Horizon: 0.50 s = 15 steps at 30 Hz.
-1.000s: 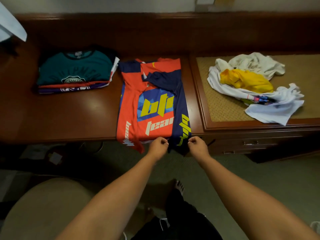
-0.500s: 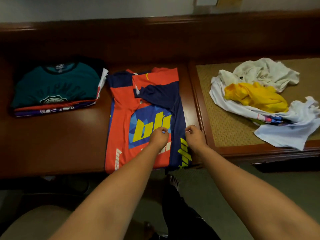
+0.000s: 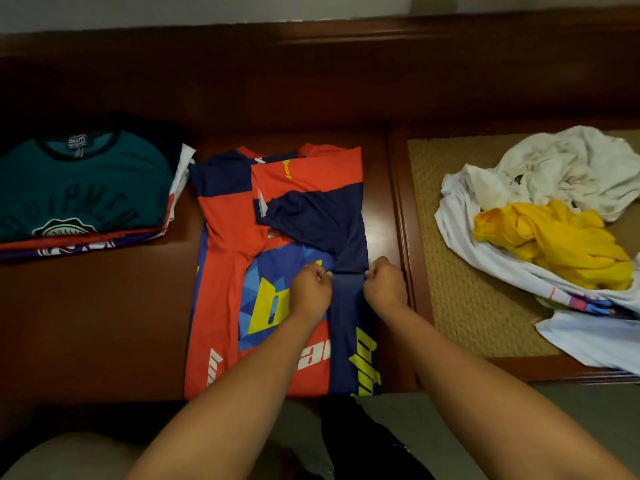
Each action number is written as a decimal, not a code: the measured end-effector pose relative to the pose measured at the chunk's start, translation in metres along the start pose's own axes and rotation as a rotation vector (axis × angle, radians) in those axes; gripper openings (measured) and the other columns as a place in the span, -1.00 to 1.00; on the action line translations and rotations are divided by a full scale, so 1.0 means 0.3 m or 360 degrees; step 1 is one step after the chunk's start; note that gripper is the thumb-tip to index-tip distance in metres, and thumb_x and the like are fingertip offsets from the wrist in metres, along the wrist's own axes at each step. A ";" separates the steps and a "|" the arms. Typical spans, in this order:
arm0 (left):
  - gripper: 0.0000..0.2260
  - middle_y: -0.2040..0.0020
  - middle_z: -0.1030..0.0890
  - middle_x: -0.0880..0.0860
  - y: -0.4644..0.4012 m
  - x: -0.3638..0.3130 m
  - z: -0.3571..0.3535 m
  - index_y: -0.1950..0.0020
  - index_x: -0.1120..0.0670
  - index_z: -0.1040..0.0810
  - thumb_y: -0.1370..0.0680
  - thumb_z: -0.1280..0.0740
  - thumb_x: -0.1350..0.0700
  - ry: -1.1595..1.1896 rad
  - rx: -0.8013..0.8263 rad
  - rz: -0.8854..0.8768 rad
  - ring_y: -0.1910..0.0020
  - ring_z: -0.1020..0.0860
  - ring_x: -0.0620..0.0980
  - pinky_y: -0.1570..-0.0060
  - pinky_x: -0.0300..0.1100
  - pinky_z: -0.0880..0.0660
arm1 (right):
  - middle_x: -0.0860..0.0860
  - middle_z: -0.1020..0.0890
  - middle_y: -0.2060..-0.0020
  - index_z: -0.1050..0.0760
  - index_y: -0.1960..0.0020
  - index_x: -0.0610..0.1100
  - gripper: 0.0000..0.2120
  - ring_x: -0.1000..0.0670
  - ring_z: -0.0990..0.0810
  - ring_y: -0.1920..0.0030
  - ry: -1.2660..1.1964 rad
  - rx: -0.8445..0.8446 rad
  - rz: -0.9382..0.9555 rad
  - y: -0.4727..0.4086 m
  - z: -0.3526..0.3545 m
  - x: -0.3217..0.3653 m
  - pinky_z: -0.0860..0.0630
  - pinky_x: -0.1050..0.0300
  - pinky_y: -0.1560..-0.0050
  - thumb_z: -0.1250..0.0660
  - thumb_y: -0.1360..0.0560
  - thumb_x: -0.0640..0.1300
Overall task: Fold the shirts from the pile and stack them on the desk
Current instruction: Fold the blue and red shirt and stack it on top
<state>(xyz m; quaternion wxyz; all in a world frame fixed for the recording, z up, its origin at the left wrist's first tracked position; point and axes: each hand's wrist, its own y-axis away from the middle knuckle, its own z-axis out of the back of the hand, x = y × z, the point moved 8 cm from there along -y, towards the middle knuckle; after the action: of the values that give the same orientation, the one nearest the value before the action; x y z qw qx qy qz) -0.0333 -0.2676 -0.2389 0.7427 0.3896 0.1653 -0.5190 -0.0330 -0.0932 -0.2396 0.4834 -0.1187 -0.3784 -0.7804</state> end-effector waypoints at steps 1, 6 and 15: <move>-0.79 0.30 -0.50 0.13 0.002 0.027 0.018 0.28 0.14 -0.42 -0.55 -0.32 0.17 0.0040 -0.0031 0.0072 0.24 -0.47 0.11 0.27 -0.13 -0.25 | -0.10 -0.53 0.17 -0.42 0.06 -0.24 -0.97 -0.08 -0.51 0.15 0.0005 -0.0007 0.0001 -0.001 0.001 0.005 -0.41 0.14 0.21 -0.21 -0.53 -0.30; -0.87 0.21 -0.54 0.07 0.026 0.077 0.043 0.19 0.12 -0.44 -0.56 -0.29 0.18 0.0167 -0.0052 0.0289 0.19 -0.48 0.05 0.24 -0.19 -0.32 | -0.14 -0.55 0.08 -0.43 0.03 -0.22 -0.95 -0.14 -0.55 0.09 -0.0031 -0.0085 0.0076 0.032 -0.013 0.030 -0.52 -0.02 0.10 -0.23 -0.52 -0.26; -0.88 0.24 -0.54 0.05 -0.113 0.005 -0.018 0.09 0.15 -0.49 -0.61 -0.27 0.13 0.1277 0.0031 0.0754 0.37 -0.45 -0.07 0.45 -0.28 -0.36 | -0.24 -0.30 -0.44 -0.34 -0.40 -0.31 -0.54 -0.21 -0.26 -0.45 0.0273 -0.0034 0.0672 0.115 -0.105 0.087 -0.28 -0.11 -0.41 -0.23 -0.50 -0.30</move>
<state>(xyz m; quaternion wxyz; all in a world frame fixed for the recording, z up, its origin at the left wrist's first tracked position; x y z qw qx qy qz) -0.0622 -0.2698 -0.2571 0.7145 0.5934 0.3411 -0.1448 -0.0114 -0.1412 -0.2306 0.6651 -0.1337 -0.2945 -0.6730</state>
